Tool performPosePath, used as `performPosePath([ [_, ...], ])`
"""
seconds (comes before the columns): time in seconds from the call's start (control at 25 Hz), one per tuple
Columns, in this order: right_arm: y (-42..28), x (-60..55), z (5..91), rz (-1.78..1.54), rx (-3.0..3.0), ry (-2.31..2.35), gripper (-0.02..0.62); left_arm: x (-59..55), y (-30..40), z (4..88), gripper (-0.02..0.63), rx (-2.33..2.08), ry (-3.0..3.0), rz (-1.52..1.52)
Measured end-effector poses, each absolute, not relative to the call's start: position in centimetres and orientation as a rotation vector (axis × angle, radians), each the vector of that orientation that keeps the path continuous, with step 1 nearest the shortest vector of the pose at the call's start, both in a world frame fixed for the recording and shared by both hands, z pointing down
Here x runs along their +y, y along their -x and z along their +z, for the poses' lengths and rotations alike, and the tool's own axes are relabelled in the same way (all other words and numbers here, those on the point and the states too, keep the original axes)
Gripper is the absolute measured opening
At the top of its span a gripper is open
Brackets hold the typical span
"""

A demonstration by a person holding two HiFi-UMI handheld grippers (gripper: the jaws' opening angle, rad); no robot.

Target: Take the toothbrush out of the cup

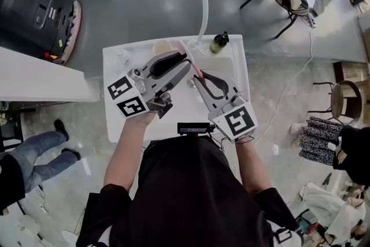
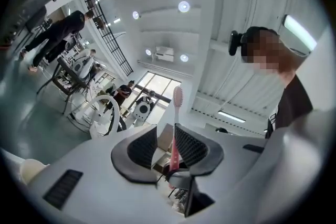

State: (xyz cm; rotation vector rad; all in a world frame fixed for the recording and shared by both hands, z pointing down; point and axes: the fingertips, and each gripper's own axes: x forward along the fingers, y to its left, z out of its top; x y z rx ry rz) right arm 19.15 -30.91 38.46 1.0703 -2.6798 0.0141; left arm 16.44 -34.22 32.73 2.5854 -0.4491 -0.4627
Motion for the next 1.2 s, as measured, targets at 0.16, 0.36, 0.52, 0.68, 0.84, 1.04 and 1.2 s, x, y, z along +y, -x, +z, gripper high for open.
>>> performPosePath([
  [0.16, -19.8, -31.3, 39.0, -0.036, -2.584, -1.137, 0.056, -34.0, -16.8, 33.0, 0.097, -0.554, -2.599, -0.416],
  [0.36, -20.0, -31.6, 39.4, -0.034, -2.532, -1.183, 0.055, -33.4, -17.6, 34.3, 0.103, -0.556, -2.552, -0.396],
  [0.52, -19.3, -31.5, 39.3, -0.163, -2.448, -1.164, 0.056, -33.9, -17.1, 35.0, 0.106, -0.604, -2.495, -0.412],
  [0.68, -19.4, -30.4, 39.8, -0.112, -2.509, -1.124, 0.057, -33.1, -17.4, 34.8, 0.041, -0.566, -2.507, -0.433],
  [0.84, -18.7, -29.0, 40.1, 0.231, -2.733, -0.951, 0.058, -32.1, -17.8, 34.7, 0.038, -0.402, -2.562, -0.424],
  [1.04, -18.5, -25.9, 38.7, 0.693, -2.999, -0.593, 0.06, -29.4, -17.6, 33.9, 0.037, -0.059, -2.553, -0.528],
  [1.2, -18.2, -24.8, 37.9, 0.774, -3.049, -0.431, 0.06, -28.2, -17.3, 33.0, 0.037, 0.12, -2.549, -0.59],
])
